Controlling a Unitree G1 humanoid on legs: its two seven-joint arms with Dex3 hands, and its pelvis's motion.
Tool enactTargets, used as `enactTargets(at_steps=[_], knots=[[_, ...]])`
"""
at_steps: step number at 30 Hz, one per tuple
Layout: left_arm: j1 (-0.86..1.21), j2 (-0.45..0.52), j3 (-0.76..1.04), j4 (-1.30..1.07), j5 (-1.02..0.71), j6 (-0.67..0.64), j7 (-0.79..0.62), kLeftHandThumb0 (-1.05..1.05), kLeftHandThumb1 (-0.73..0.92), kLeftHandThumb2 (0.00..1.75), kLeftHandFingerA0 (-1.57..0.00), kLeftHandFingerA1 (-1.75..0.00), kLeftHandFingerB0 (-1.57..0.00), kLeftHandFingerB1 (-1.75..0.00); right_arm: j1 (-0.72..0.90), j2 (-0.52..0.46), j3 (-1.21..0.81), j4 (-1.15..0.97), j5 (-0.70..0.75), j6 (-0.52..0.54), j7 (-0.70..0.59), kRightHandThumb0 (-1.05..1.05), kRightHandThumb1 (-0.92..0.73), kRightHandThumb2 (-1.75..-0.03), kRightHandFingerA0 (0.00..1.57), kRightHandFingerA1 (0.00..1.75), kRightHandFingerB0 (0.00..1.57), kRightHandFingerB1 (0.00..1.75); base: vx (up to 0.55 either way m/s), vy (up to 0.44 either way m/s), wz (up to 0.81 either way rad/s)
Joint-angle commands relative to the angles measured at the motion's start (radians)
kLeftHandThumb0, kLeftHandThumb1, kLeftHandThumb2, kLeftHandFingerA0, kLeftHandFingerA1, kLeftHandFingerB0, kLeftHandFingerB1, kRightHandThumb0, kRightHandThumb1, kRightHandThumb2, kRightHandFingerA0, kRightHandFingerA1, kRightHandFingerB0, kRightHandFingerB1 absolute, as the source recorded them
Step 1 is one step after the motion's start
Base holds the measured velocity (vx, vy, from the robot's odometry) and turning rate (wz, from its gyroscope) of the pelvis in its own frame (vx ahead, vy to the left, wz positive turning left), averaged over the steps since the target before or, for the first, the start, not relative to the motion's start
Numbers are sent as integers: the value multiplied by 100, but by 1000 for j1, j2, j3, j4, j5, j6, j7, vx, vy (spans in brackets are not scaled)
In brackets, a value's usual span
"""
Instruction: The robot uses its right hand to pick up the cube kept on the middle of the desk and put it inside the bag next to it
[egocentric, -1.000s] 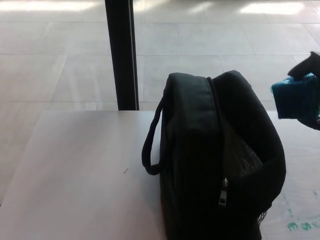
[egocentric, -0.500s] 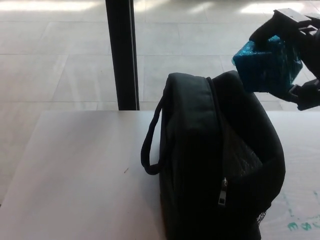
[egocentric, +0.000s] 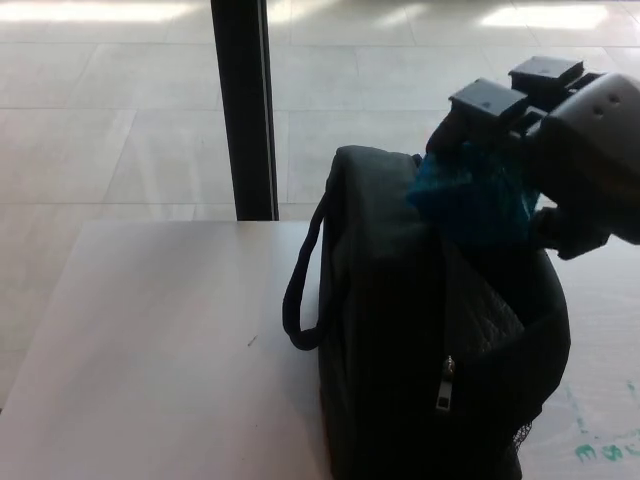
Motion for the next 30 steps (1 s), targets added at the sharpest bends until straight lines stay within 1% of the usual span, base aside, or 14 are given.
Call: enactTargets(at_steps=[1, 2, 3, 7, 9, 12, 13, 15, 18, 19, 21, 23, 24, 30], knots=[[3, 16, -1, 11, 13, -8, 3, -64, 56, 94, -34, -61, -21, -51, 32, -25, 22, 37, -50, -52, 24, -34, -47, -93, 120, 133, 89, 104, 0, 0, 0], [-1, 14, 4, 8, 8, 1, 5, -63, 56, 94, -36, -62, -23, -52, 27, -32, 30, 45, -65, -56, 29, -35, -48, -93, 120, 134, 88, 106, 0, 0, 0], [4, 16, 1, 3, 13, -9, 7, -63, 55, 95, -36, -63, -23, -52, 27, -38, 39, 46, -87, -42, 44, -31, -62, -62, 92, 175, 87, 83, 0, 0, 0], [-7, 12, 5, 19, 7, -4, 3, -66, 56, 93, -34, -62, -24, -52, 19, -48, 73, 87, -139, -53, 39, -27, -58, -65, 99, 174, 89, 95, 0, 0, 0], [-11, 12, 5, 23, 4, -6, -2, -65, 55, 93, -35, -62, -22, -52, 18, -46, 80, 108, -155, -59, 18, -27, -59, -74, 93, 175, 81, 129, 0, 0, 0], [-16, 14, 4, 20, 5, -8, -3, -63, 54, 93, -34, -62, -20, -51, 6, -42, 83, 113, -153, -34, 62, -28, -61, -70, 92, 175, 85, 103, 0, 0, 0], [-19, 12, 6, 23, 4, -5, 1, -62, 54, 93, -35, -62, -21, -51, -5, -35, 89, 119, -150, -18, 91, -32, -47, -94, 120, 132, 85, 98, 0, 0, 0], [-26, 11, 12, 21, -5, 10, -4, -63, 53, 92, -33, -62, -21, -51, -7, -29, 89, 122, -148, -15, 94, -39, -64, -63, 92, 172, 84, 82, 0, 0, 0], [-23, 14, 10, 18, 0, 6, -6, -66, 55, 93, -33, -61, -22, -51, -6, -14, 89, 118, -128, 0, 125, -34, -66, -65, 93, 168, 70, 58, 0, 0, 0], [-22, 16, 9, 15, 1, 8, -7, -68, 55, 92, -32, -60, -22, -51, -6, -9, 92, 109, -128, 27, 163, -40, -72, -61, 70, 87, 33, 37, 0, 0, 0], [-19, 19, 7, 12, 2, 6, -12, -70, 55, 91, -30, -59, -22, -51, -5, 4, 97, 91, -125, 85, 238, -46, -69, -61, 59, 69, 18, 31, 0, 0, 0], [-23, 18, 9, 16, -1, 10, -14, -58, 72, 61, -29, -52, -29, -42, -3, 0, 107, 76, -183, 95, 233, -70, -43, -83, 0, 31, 0, 25, 0, 0, 0], [-25, 18, 11, 19, -5, 13, -18, -58, 72, 61, -29, -52, -29, -42, 1, -4, 109, 70, -207, 95, 221, -90, -50, -84, 0, 11, 0, 8, 0, 0, 0], [-16, 12, 15, 14, -3, 9, -6, -60, 54, 94, -37, -64, -23, -52, 2, -12, 95, -22, -246, 153, 303, -99, -55, -93, 0, 17, 0, 0, 0, 0, 0]])
